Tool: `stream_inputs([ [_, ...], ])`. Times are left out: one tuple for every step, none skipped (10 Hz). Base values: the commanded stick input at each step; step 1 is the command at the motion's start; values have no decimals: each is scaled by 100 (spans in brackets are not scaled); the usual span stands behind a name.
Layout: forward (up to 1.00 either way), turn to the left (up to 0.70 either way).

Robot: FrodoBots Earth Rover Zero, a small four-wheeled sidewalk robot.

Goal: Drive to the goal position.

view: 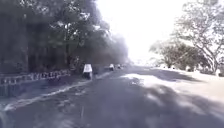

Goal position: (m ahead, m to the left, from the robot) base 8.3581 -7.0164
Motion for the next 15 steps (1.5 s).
stream_inputs([
  [100,-27],
  [100,-27],
  [100,-27],
  [100,-27],
  [100,-27],
  [100,-27],
  [100,-27],
  [100,-27],
  [100,-27],
  [100,-27],
  [100,-27],
  [100,-27],
  [100,-27],
  [100,-27],
  [100,-27],
])
